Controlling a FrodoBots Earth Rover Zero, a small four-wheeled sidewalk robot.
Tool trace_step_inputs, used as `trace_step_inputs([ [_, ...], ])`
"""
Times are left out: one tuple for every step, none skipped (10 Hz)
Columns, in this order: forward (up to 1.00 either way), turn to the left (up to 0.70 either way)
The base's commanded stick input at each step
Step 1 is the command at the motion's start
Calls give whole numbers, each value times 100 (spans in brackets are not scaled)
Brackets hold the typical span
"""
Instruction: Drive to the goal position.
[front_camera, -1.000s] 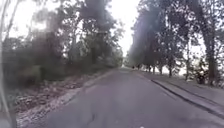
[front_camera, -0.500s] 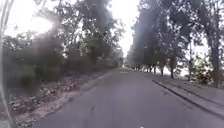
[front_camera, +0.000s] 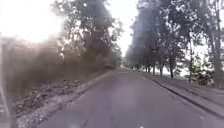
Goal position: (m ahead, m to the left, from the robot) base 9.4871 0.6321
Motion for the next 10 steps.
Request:
trace_step_inputs([
  [70,0],
  [70,0],
  [70,0],
  [70,0],
  [70,0],
  [70,0],
  [70,0],
  [70,0],
  [70,0],
  [70,0],
])
